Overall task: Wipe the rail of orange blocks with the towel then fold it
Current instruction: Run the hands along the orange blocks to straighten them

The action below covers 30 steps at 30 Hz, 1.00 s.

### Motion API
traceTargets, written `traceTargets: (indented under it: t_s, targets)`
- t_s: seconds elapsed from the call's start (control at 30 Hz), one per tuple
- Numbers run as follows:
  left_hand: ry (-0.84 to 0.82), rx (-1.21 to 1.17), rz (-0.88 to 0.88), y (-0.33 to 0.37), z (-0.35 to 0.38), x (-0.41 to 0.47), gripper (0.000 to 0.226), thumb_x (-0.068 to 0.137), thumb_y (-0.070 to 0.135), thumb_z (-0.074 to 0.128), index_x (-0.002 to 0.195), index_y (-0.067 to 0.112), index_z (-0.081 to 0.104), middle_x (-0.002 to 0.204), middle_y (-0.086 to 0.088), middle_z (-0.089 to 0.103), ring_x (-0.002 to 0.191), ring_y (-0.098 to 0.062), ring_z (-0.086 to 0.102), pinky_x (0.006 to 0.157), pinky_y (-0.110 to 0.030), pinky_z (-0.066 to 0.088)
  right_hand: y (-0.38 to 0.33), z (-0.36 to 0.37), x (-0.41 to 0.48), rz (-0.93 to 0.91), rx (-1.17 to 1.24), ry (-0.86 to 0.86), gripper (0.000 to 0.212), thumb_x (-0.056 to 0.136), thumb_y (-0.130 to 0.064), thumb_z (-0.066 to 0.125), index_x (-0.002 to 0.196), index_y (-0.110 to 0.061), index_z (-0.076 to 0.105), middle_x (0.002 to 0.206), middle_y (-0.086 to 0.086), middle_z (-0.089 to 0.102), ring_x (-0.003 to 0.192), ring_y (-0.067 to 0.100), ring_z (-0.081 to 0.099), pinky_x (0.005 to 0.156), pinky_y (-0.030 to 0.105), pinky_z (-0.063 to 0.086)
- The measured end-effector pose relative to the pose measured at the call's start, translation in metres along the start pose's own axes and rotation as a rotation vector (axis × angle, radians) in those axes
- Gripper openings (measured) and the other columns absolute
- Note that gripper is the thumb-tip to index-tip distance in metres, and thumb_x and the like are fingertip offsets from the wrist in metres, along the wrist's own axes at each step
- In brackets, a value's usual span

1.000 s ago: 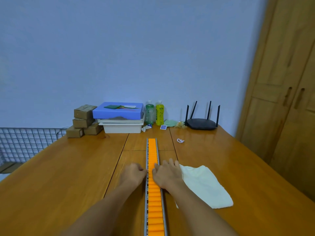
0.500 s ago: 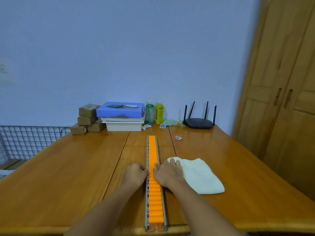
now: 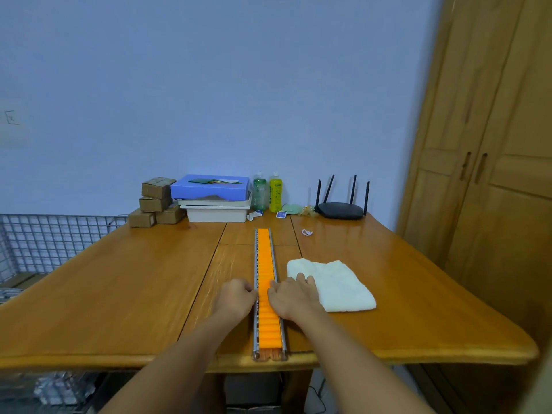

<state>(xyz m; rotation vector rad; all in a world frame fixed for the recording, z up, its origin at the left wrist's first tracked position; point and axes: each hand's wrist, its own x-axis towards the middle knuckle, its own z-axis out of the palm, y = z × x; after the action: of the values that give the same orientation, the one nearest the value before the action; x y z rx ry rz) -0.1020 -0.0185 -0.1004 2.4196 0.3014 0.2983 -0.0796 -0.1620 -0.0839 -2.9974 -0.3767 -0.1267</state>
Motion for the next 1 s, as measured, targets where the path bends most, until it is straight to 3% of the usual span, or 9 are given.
traceTargets:
  t_s: [0.6,0.73,1.0]
  targets:
    - [-0.04,0.009,0.052,0.004,-0.013,-0.074,0.006,0.1,0.022,0.061,0.094,0.022,0.064,0.082,0.003,0.064,0.073,-0.008,0.06,0.058,-0.022,0.046,-0.003,-0.006,-0.069,0.028,0.023,-0.01,0.052,0.104,-0.044,0.022,0.114,-0.022,0.067,0.123,0.005,0.064,0.123,0.027,0.043,0.104,0.048,0.026]
    - [-0.05,0.02,0.049,0.004,-0.015,-0.086,0.012,0.1,0.022,0.059,0.104,0.017,0.069,0.084,0.002,0.066,0.077,-0.009,0.062,0.059,-0.023,0.046,-0.001,-0.007,-0.084,0.038,0.024,0.009,0.05,0.104,-0.045,0.022,0.101,-0.018,0.065,0.121,0.006,0.065,0.123,0.027,0.045,0.104,0.048,0.027]
    - [-0.05,0.022,0.072,0.004,-0.019,-0.111,0.009,0.099,0.015,0.056,0.097,0.021,0.063,0.089,0.0,0.065,0.078,-0.01,0.06,0.057,-0.023,0.042,-0.001,-0.004,-0.108,0.045,-0.009,0.021,0.057,0.103,-0.048,0.02,0.118,-0.021,0.067,0.129,0.006,0.063,0.126,0.027,0.044,0.106,0.048,0.025]
